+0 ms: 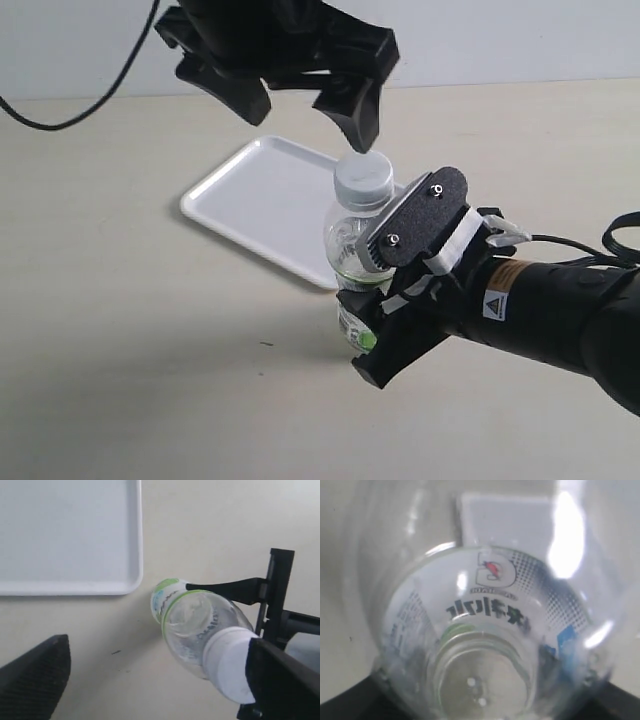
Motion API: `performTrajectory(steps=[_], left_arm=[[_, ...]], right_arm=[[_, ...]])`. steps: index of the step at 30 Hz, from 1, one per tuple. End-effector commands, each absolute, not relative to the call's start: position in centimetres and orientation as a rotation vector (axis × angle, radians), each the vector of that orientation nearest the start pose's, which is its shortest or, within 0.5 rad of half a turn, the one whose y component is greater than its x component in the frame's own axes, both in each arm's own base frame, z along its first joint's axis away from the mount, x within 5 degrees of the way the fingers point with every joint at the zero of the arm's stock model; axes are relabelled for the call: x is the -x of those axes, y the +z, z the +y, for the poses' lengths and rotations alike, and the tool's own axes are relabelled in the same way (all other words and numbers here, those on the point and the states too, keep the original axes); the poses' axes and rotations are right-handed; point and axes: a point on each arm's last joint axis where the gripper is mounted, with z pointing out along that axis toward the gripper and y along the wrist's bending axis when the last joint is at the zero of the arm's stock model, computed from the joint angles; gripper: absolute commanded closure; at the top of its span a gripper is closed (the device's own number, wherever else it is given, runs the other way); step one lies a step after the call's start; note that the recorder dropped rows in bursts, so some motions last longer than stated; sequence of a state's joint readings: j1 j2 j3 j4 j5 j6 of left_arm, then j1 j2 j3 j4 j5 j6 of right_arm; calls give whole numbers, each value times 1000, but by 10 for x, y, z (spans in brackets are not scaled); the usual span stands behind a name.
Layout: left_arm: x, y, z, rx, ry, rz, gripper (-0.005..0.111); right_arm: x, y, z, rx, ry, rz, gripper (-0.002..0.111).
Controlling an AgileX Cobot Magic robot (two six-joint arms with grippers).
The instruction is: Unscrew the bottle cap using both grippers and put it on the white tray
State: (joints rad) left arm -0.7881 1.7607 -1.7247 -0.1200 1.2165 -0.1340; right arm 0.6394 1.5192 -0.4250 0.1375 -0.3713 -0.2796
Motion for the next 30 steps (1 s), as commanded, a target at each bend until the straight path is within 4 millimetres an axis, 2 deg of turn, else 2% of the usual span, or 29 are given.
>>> performTrajectory(steps=[1,6,13,30], left_arm=[[-255,358,-264,-906,-386,2609,16],[-254,361,-263,-927,-385,2594,16],[-253,362,-262,-952,-381,2579,16],[-254,362,-262,-945,-371,2580,16]], right_arm=[[-207,151,149,835,224,1993,104],[-212,139,153,841,219,2004,104],[-219,141,160,903,212,2150,108],[-219,141,160,923,208,2148,108]])
